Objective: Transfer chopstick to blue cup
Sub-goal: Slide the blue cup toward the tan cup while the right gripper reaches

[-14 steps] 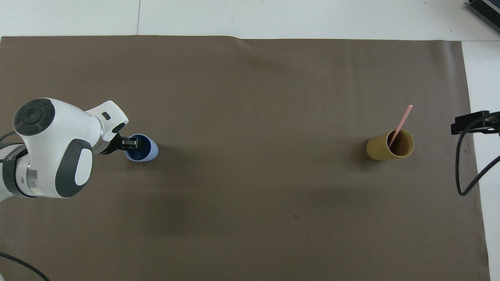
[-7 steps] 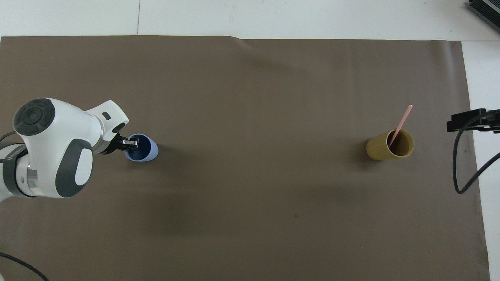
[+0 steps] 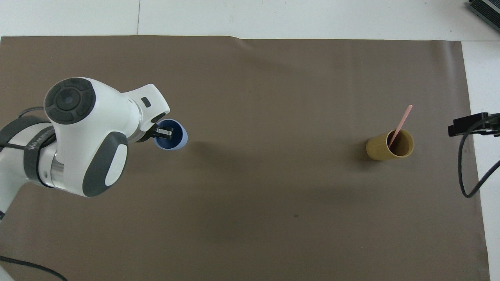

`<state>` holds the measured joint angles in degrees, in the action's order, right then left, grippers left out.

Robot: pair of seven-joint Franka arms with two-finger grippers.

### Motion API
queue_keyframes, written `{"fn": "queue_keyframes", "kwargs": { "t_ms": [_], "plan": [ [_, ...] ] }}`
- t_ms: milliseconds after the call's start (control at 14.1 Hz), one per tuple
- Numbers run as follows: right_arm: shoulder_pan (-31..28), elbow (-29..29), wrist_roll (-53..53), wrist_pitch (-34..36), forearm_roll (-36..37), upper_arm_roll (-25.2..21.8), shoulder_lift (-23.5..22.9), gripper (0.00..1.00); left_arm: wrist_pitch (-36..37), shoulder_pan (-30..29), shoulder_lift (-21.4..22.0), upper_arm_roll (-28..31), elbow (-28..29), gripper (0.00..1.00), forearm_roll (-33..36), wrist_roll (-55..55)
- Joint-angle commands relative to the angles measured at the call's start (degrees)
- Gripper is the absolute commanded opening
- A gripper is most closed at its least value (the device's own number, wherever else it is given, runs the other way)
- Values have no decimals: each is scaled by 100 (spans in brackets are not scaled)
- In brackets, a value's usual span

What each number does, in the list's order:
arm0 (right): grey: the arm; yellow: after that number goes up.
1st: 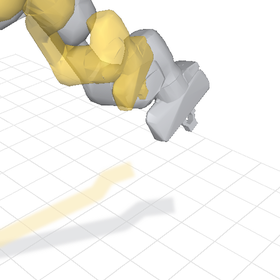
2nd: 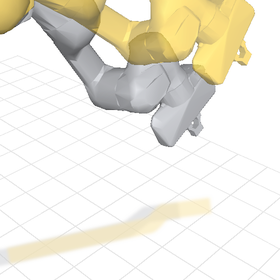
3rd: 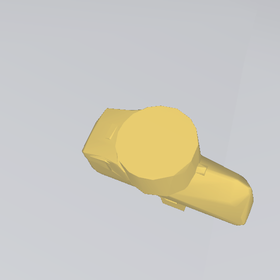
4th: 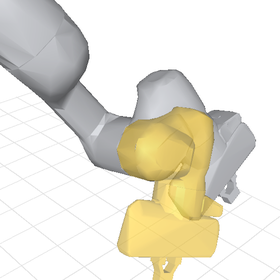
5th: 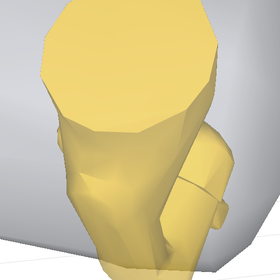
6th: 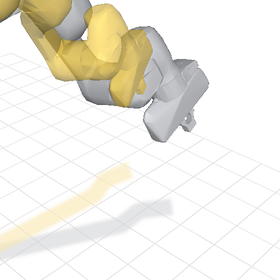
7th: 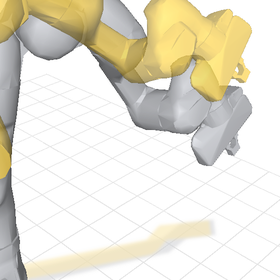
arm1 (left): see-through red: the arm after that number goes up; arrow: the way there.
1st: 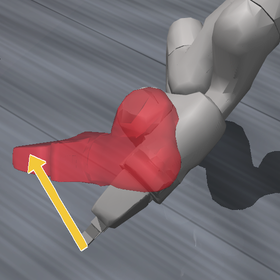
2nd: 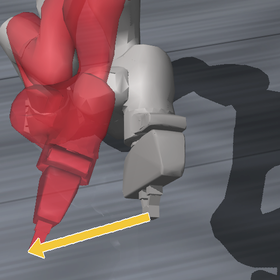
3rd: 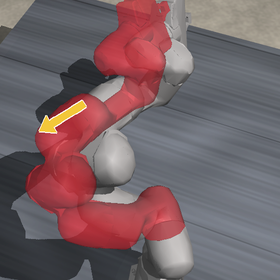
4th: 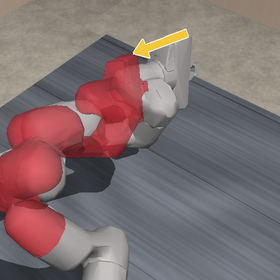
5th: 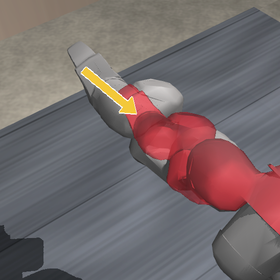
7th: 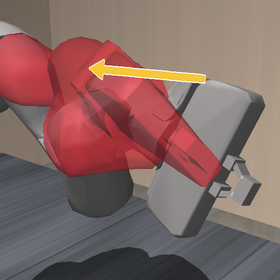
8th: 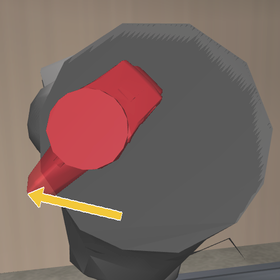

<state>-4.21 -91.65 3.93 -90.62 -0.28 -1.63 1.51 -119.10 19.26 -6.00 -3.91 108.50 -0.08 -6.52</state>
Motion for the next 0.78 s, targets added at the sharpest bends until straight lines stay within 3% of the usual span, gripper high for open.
{"fn": "queue_keyframes", "kwargs": {
  "t_ms": [0, 354, 708],
  "plan": [
    [-89, 15, 135, -7, -166, -4, 16, 100, 133, 568, -164, 66, -311, 0, 149, -472],
    [-10, 15, 99, -298, -69, 22, -28, 100, -70, 1201, -857, 74, -794, 0, 140, -1158],
    [-10, 50, 99, -500, -60, 31, -133, 100, -403, 1290, -1191, 66, -830, 0, 140, -1220]
  ]
}}
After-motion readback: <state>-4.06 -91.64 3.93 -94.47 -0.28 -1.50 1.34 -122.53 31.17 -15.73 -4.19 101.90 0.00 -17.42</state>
